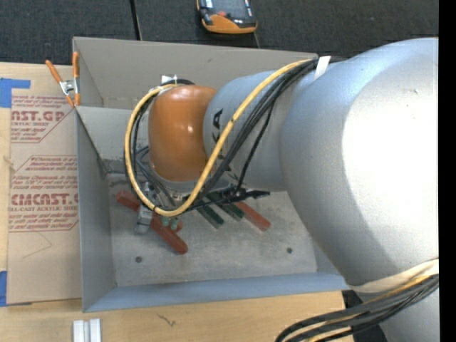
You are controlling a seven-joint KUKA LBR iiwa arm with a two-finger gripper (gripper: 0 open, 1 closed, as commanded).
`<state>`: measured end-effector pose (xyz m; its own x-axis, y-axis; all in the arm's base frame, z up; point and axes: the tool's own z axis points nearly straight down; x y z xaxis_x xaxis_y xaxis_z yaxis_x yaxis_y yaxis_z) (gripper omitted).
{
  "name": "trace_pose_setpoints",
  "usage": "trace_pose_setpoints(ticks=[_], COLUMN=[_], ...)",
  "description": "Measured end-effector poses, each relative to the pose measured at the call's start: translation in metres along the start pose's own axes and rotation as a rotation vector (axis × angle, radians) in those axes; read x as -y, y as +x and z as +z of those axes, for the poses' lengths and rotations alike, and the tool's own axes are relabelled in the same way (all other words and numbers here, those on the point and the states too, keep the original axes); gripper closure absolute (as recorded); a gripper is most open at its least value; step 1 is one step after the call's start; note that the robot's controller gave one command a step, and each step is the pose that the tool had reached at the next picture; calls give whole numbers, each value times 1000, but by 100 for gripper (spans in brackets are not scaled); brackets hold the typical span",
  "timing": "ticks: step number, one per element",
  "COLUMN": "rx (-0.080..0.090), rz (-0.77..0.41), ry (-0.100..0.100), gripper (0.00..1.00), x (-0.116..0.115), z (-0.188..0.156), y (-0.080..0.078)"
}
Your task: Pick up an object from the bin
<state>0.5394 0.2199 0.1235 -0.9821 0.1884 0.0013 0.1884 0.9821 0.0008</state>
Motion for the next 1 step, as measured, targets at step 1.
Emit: trace_pose_setpoints(ticks=[1], rx=[1], rz=[0], ry=[-1], gripper=[100], x=[0], z=[-14], y=[0])
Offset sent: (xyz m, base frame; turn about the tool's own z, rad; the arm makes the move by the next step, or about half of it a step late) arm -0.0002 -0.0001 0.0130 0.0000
